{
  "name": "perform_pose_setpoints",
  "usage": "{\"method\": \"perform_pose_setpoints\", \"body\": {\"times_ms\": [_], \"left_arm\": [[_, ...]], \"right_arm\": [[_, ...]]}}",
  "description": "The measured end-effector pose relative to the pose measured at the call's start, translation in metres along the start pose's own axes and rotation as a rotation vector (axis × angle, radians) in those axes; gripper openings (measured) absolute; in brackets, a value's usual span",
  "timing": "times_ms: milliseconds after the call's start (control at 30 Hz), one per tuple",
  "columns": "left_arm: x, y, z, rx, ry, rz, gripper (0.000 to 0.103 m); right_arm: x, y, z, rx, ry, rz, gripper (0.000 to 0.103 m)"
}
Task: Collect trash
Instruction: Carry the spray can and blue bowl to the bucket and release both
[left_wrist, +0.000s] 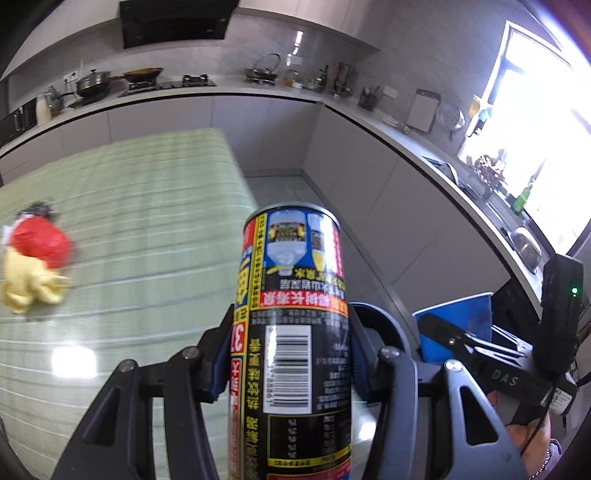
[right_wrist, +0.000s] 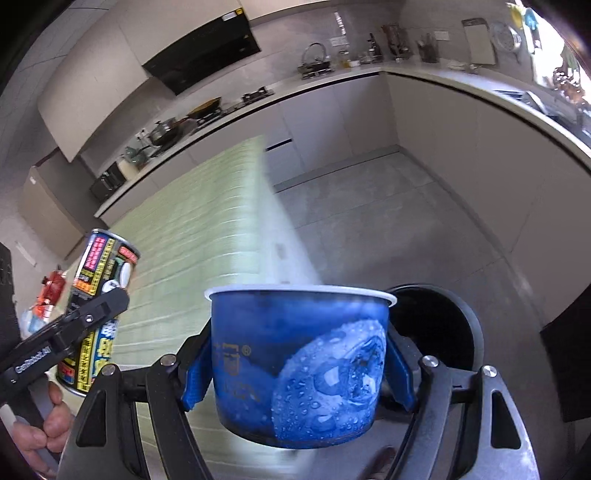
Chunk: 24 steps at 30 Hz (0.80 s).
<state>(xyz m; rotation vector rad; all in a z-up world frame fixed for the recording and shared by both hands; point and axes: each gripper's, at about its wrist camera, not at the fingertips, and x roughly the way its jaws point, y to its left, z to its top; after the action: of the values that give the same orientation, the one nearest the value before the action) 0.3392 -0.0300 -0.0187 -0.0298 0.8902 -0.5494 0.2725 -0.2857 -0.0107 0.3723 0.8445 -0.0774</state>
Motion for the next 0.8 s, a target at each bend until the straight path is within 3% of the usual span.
{"method": "perform_pose_setpoints", "body": {"times_ms": [300,500,800], "left_arm": [[0.058,-0.075,-0.005,0.038,0.095,-0.041,0.053],[0.089,-0.102,-0.018,0.081,0.154,-0.022,0.053],[0.137,-0.113,-0.040,0.076,0.275,0.043,0.053]], "right_arm": [[-0.010,-0.103,0.007,0.058,0.030,-0.034,0.079],[0.004,-0.137,-0.002,0.091,0.066,-0.045,0.079],[0.053,-0.172,-0.021,0.126,0.150,-0.066,0.079]]}}
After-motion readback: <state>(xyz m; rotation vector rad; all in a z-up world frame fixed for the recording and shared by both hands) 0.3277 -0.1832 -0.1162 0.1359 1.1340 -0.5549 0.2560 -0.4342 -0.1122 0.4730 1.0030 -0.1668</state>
